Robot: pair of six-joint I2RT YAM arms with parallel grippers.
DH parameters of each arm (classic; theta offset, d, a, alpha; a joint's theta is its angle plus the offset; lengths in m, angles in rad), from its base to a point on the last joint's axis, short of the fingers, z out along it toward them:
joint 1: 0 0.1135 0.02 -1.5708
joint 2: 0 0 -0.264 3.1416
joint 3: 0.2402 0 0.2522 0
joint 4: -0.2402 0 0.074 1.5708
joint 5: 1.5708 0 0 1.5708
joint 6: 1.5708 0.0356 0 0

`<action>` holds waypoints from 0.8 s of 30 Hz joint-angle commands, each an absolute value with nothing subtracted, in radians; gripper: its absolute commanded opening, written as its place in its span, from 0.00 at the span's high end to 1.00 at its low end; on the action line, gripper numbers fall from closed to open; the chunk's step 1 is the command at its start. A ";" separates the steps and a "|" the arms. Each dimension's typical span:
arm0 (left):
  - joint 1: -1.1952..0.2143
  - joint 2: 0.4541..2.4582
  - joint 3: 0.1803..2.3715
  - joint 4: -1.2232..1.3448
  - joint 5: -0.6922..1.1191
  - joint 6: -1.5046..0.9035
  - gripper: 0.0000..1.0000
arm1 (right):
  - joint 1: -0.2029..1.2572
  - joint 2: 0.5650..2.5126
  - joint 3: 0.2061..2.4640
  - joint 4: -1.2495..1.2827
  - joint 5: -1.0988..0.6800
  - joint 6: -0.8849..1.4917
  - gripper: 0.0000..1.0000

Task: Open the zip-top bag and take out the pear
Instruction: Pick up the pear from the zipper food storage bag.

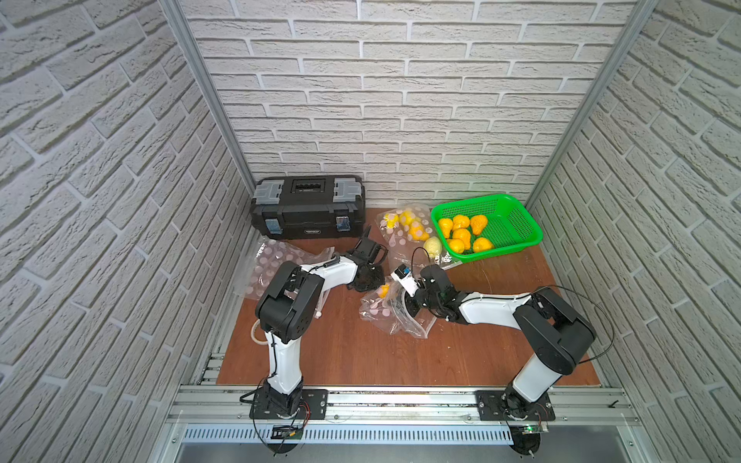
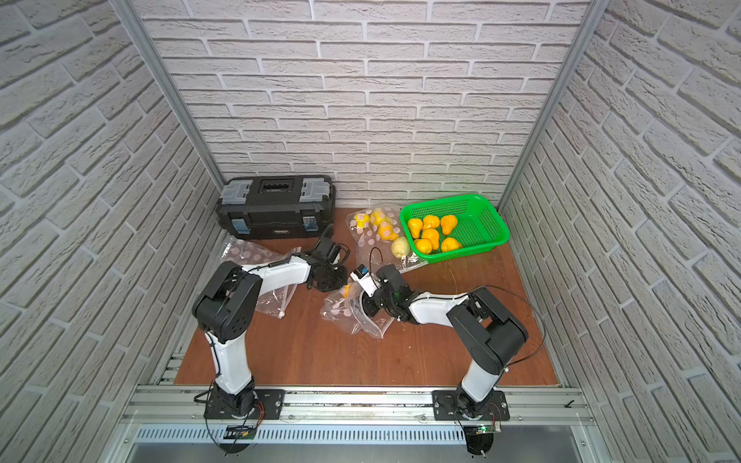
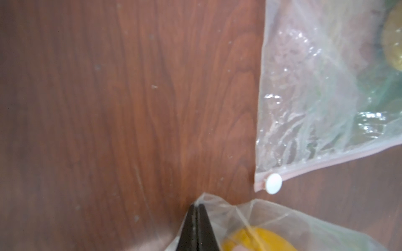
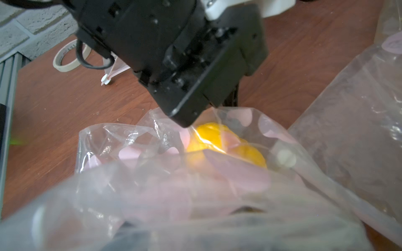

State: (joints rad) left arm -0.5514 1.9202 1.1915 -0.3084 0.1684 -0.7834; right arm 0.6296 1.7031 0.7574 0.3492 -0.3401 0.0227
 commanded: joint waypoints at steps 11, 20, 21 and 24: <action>-0.584 1.961 1.184 -0.298 0.208 -0.767 1.00 | 0.647 1.815 0.815 0.510 -0.162 0.099 0.21; -0.545 1.888 1.115 -0.309 0.183 -0.726 1.00 | 0.552 1.599 0.692 0.432 -0.410 0.071 0.28; -0.543 1.886 1.116 -0.313 0.184 -0.716 1.00 | 0.529 1.587 0.680 0.427 -0.425 0.071 0.31; -0.539 1.881 1.122 -0.322 0.186 -0.703 1.00 | 0.472 1.580 0.659 0.417 -0.433 0.060 0.44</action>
State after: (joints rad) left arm -0.5480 1.8950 1.1431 -0.2649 0.1818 -0.7418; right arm 0.5144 1.5929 0.6830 0.4225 -0.3786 0.0692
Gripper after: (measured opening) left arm 0.046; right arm 0.576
